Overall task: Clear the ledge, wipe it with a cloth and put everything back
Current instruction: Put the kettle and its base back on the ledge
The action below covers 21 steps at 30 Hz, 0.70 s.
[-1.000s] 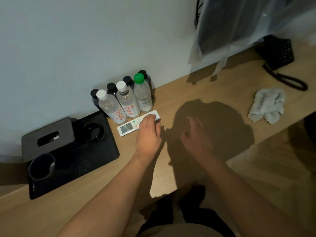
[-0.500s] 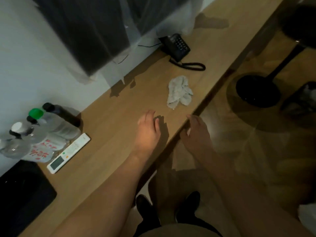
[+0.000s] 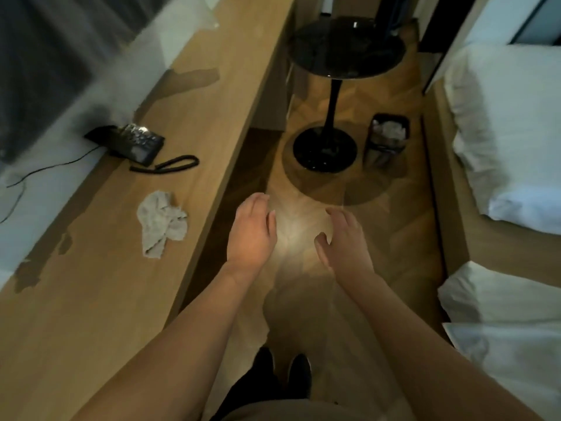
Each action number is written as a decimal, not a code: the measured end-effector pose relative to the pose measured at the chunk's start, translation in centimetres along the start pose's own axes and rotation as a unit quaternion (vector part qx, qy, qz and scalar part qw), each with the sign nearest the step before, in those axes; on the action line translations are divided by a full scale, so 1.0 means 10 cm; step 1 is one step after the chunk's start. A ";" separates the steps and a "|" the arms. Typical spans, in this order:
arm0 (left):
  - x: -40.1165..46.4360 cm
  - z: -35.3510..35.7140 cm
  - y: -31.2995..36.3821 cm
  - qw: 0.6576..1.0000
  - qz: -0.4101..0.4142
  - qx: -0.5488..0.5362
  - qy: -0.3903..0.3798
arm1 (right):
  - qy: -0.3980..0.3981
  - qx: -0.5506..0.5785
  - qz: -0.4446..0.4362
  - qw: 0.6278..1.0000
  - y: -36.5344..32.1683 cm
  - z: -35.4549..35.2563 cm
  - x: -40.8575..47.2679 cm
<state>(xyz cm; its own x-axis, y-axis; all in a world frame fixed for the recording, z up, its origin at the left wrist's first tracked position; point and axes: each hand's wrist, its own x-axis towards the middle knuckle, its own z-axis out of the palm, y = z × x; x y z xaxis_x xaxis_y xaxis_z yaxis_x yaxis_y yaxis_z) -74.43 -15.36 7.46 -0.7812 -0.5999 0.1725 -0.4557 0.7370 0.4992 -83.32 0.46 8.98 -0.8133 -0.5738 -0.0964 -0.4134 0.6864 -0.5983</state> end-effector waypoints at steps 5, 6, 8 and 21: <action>0.47 0.37 0.29 0.998 0.050 -0.005 -0.035 | 0.021 -0.006 0.040 0.999 0.32 -0.26 0.33; 0.58 0.45 0.33 0.997 0.057 -0.003 -0.042 | 0.023 -0.002 0.044 0.999 0.37 -0.30 0.42; 0.82 0.60 0.42 0.997 0.063 0.001 -0.052 | 0.026 0.003 0.049 0.998 0.47 -0.37 0.66; 3.10 1.18 0.88 0.994 0.109 -0.003 -0.030 | 0.058 0.022 0.073 0.995 0.65 -1.07 2.83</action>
<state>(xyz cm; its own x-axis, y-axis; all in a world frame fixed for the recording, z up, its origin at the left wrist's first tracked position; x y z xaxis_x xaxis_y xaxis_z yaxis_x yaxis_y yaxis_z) -107.66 -23.79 7.15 -0.8853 -0.4058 0.2270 -0.2698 0.8459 0.4601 -113.45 -6.56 10.88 -0.9065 -0.4116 -0.0943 -0.2701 0.7369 -0.6197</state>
